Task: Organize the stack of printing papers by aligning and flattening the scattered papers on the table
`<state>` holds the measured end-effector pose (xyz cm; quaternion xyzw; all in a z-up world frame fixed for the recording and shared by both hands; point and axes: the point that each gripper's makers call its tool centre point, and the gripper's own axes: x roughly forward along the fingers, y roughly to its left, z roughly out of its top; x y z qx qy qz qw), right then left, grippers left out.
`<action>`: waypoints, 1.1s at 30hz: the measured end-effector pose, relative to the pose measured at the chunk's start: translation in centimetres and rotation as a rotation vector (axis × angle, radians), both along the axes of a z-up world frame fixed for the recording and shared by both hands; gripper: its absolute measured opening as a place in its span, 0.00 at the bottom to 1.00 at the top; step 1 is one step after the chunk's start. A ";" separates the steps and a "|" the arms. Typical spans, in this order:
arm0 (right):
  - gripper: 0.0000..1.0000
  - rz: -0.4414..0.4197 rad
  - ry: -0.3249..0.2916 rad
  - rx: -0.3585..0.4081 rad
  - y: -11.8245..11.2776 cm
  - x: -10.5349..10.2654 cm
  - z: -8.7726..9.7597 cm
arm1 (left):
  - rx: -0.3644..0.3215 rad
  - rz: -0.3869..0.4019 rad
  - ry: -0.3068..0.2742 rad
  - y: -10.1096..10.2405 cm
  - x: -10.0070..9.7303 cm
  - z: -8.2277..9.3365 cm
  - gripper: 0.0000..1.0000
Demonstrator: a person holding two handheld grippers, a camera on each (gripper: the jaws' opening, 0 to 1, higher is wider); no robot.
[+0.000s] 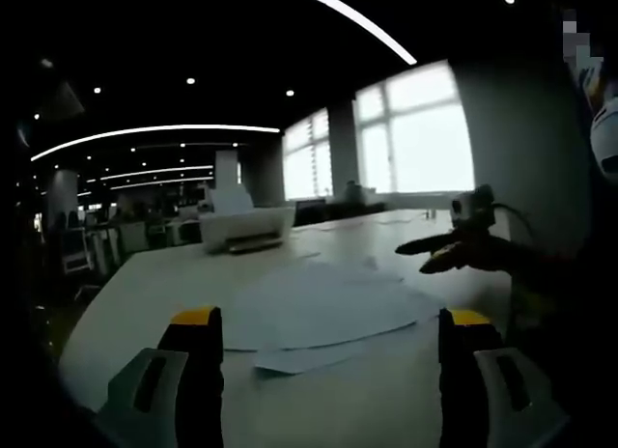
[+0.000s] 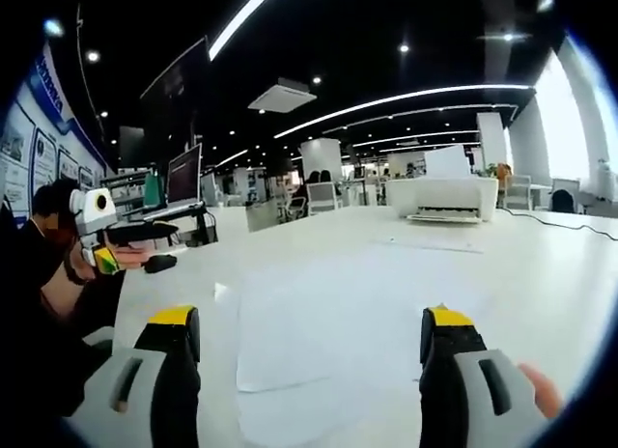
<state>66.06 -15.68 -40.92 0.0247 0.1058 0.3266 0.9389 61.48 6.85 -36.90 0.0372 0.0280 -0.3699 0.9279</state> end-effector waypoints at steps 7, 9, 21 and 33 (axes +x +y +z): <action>0.90 -0.003 0.018 -0.006 -0.1 0.9 -0.7 | 0.001 0.000 0.001 0.1 0.1 0.0 0.95; 0.90 -0.004 0.023 -0.015 0.0 1.0 -0.9 | 0.000 0.000 0.000 0.1 0.1 0.1 0.95; 0.90 -0.008 0.056 -0.031 -0.3 1.9 -2.3 | 0.004 -0.002 -0.001 0.0 0.0 0.1 0.95; 0.90 0.002 0.082 -0.042 0.2 2.3 -3.3 | -0.002 -0.002 0.001 0.0 0.1 0.0 0.95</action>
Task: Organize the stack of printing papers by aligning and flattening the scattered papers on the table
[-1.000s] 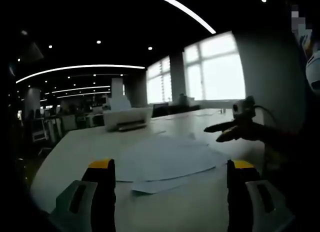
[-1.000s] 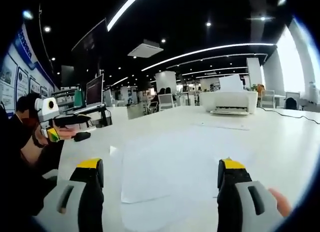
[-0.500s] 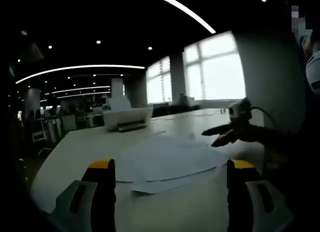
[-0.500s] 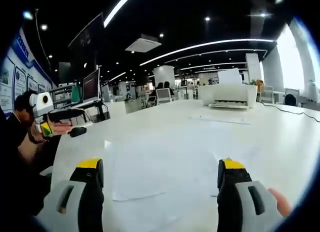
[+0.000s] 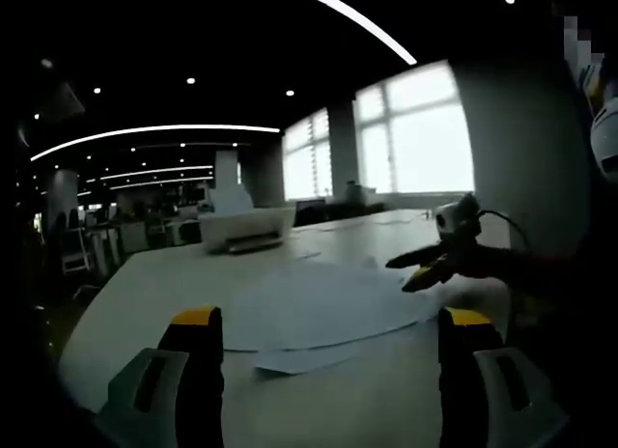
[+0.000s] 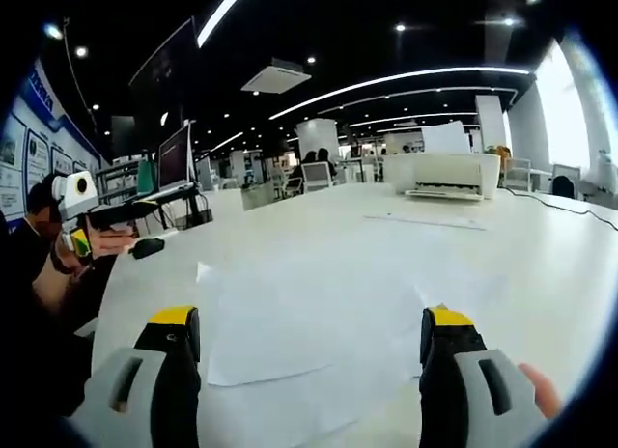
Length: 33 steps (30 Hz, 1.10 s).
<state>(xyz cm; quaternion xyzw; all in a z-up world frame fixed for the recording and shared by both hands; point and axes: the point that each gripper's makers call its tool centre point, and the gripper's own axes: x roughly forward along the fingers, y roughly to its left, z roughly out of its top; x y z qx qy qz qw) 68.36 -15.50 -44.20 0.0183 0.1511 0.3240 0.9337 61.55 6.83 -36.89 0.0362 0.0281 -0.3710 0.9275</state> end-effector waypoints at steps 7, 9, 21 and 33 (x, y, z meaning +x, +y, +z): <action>0.90 -0.014 -0.004 -0.052 -0.1 0.5 -0.6 | 0.003 -0.003 0.003 -0.1 -0.1 -0.2 0.95; 0.90 -0.014 0.002 -0.049 0.0 0.6 -0.7 | 0.001 -0.003 0.006 -0.1 -0.1 -0.3 0.95; 0.90 -0.039 0.011 -0.068 -0.2 2.0 -1.1 | 0.000 -0.002 0.007 0.0 -0.1 -0.3 0.95; 0.90 -0.060 0.008 -0.097 -0.7 2.9 -1.1 | -0.002 -0.006 0.004 -0.2 0.0 -0.2 0.95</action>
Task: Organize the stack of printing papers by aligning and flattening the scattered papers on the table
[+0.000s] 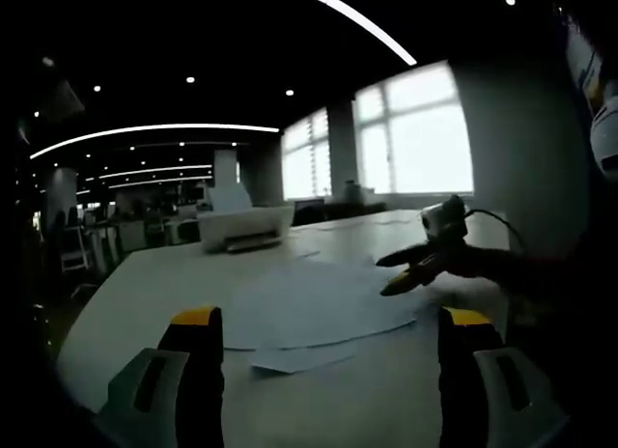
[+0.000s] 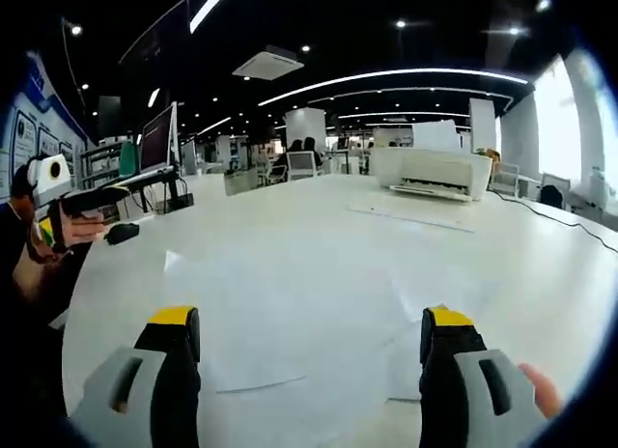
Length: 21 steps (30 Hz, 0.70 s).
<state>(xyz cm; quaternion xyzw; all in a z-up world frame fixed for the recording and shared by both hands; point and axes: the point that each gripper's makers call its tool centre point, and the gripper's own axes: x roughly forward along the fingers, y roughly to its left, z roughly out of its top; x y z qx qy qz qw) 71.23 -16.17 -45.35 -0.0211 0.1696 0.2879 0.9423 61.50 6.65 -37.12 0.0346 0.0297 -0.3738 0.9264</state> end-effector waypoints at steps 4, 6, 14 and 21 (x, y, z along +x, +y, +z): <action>0.90 -0.006 0.006 -0.006 0.0 0.5 -0.3 | 0.001 0.002 0.002 0.1 0.0 -0.1 0.94; 0.90 -0.009 0.010 -0.009 -0.1 0.7 -0.4 | 0.001 0.002 0.002 0.1 0.0 -0.1 0.94; 0.90 -0.022 0.040 -0.023 -0.4 1.7 -1.6 | 0.000 0.000 -0.001 0.0 0.0 0.0 0.94; 0.90 -0.027 0.037 -0.053 -0.5 2.3 -1.8 | 0.004 -0.001 -0.002 -0.1 0.0 0.1 0.94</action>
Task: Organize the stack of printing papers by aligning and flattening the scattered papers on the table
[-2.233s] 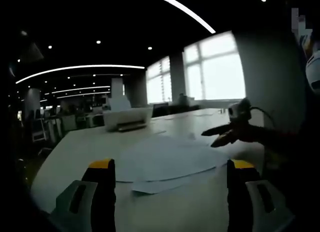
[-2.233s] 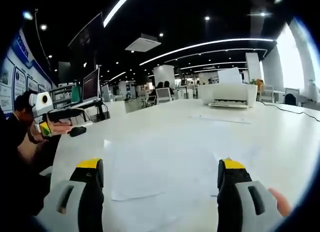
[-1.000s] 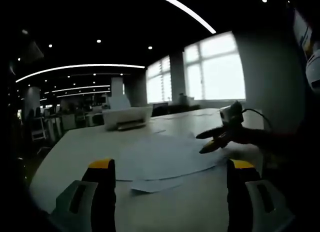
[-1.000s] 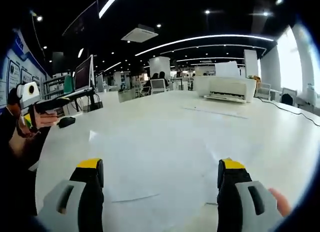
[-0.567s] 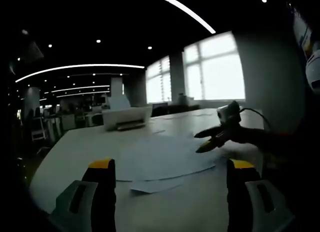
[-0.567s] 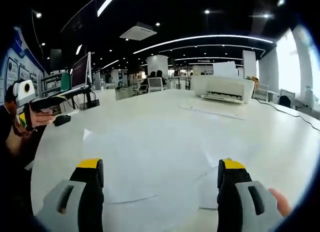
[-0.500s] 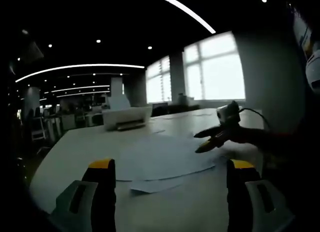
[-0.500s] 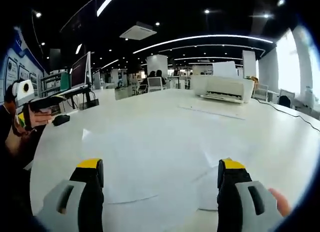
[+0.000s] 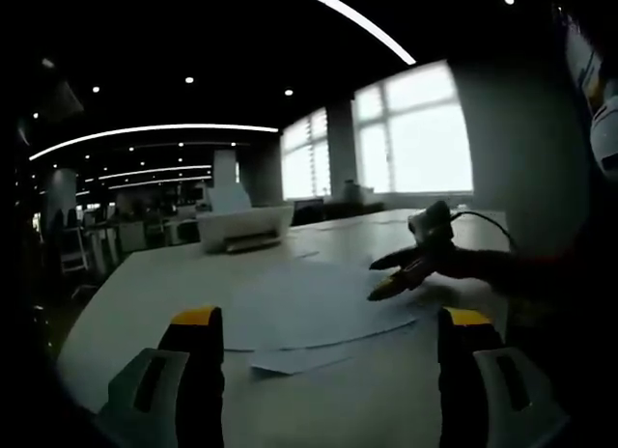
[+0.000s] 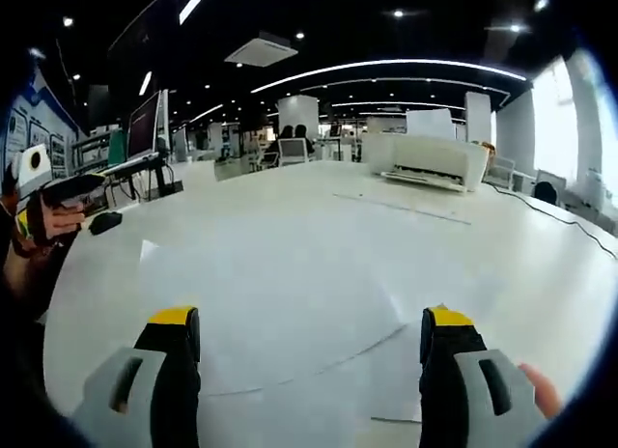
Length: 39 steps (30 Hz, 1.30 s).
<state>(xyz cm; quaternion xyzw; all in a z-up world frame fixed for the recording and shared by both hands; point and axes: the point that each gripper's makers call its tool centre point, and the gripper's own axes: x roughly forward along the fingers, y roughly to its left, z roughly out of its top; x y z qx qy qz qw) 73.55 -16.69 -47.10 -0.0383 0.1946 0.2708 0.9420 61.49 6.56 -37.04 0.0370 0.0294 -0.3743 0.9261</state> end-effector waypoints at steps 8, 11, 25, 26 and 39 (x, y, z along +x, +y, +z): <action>0.90 0.000 0.030 -0.009 -0.1 0.4 -1.0 | 0.003 0.001 -0.004 0.0 0.0 0.2 0.94; 0.89 0.001 0.037 -0.007 -0.3 0.5 -1.3 | -0.001 -0.001 -0.008 -0.1 -0.1 0.3 0.94; 0.85 0.004 0.032 -0.054 -0.4 0.4 -1.8 | -0.003 -0.003 -0.005 -0.2 -0.3 0.0 0.94; 0.84 0.006 0.031 -0.053 -0.4 0.4 -1.8 | -0.003 -0.003 -0.005 -0.2 -0.3 0.0 0.94; 0.63 0.023 0.026 -0.051 0.2 0.1 -1.5 | -0.006 -0.002 -0.003 -0.2 -0.2 -0.1 0.94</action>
